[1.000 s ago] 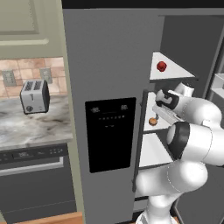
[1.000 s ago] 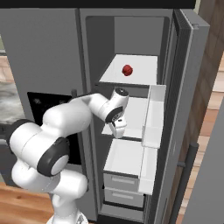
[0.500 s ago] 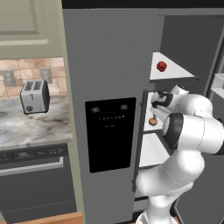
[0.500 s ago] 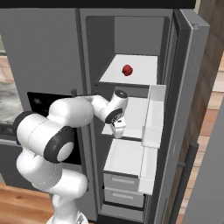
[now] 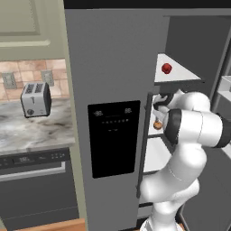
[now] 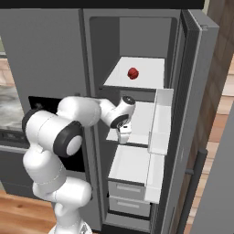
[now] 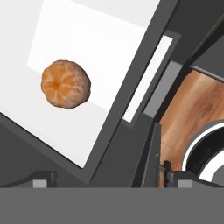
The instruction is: Place the cold items (bell pepper and tangerine) from the fridge in one tupperware on the dining counter. Place the warm items (kebab skewer and hot dog) in the stove area in another tupperware.
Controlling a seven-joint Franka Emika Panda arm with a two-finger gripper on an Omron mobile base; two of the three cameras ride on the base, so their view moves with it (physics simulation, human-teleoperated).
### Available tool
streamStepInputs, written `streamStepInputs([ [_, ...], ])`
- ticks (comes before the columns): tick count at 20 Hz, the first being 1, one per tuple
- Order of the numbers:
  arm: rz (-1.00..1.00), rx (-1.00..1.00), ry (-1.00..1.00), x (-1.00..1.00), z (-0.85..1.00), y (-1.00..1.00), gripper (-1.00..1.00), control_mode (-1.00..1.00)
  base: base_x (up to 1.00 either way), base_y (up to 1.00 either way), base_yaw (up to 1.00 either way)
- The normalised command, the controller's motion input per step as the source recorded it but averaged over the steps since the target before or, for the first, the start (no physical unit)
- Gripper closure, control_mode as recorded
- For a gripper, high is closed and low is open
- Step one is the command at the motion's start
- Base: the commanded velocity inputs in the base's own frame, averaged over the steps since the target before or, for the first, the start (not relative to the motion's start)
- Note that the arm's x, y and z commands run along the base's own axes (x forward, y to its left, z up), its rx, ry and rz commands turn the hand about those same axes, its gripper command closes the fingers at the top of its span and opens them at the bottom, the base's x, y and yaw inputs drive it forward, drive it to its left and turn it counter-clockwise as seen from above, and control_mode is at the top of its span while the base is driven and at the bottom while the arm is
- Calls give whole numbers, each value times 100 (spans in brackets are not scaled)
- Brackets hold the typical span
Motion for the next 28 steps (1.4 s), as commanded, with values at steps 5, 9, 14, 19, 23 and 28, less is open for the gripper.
streamStepInputs([
  [5,-2,4,0,33,-14,-2,-100,-100,0,0,0],
  [9,0,4,0,32,-11,-11,-100,-100,0,0,0],
  [14,0,5,0,28,-11,-15,-100,-100,0,0,0],
  [19,0,0,0,28,-23,-2,-100,-100,0,0,0],
  [23,0,0,0,29,-29,0,-100,-100,0,0,0],
  [28,0,1,0,31,-26,-7,-100,-100,0,0,0],
])
